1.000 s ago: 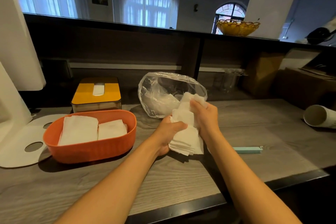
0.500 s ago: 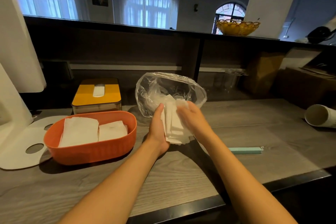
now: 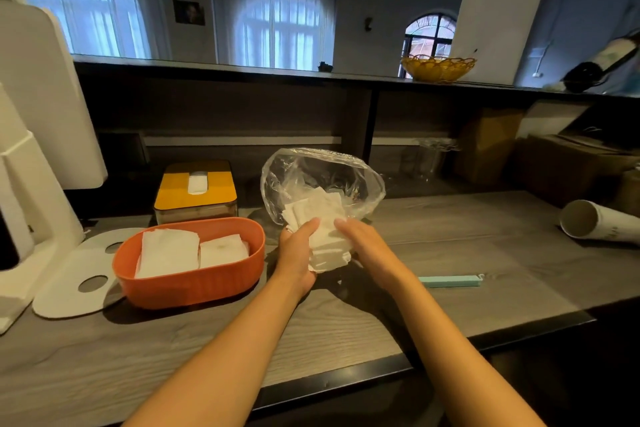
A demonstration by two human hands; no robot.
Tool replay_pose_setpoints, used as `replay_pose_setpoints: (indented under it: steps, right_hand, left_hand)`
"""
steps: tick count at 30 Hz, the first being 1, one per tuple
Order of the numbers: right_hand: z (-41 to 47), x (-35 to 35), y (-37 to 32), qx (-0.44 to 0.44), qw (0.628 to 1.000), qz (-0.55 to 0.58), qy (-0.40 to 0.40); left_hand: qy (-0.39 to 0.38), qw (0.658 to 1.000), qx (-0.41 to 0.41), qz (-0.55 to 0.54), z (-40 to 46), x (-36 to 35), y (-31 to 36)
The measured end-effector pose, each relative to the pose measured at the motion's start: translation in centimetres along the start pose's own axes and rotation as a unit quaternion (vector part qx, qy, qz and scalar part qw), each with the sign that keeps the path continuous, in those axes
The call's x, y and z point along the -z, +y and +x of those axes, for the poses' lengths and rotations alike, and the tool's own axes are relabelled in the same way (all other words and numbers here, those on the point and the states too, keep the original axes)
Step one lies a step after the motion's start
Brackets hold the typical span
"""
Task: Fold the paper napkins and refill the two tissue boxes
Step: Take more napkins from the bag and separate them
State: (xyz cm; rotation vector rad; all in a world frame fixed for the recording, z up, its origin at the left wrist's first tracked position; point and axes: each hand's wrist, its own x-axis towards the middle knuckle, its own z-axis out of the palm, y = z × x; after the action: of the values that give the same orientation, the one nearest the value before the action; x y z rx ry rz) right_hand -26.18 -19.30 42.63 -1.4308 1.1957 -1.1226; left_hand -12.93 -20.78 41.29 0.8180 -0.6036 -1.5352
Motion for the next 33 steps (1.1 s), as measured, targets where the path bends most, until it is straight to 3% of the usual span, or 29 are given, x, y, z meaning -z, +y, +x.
replay_pose_setpoints:
  steps: [8, 17, 28, 33]
  right_hand:
    - [-4.3, 0.2, 0.1, -0.007, 0.999, -0.051, -0.018]
    - [-6.5, 1.7, -1.7, 0.047, 0.993, -0.104, 0.029]
    - [-8.0, 1.0, 0.5, 0.119, 0.988, -0.054, 0.087]
    - [-8.0, -0.1, 0.9, 0.091, 0.990, -0.022, 0.102]
  left_hand:
    - [-0.001, 0.996, 0.011, 0.083, -3.7, 0.5, 0.2]
    - [-0.089, 0.985, -0.076, 0.129, -7.1, 2.4, 0.6]
    - [-0.100, 0.899, -0.185, 0.383, -9.0, 3.5, 1.1]
    - [-0.038, 0.921, -0.160, 0.353, -9.4, 1.7, 0.0]
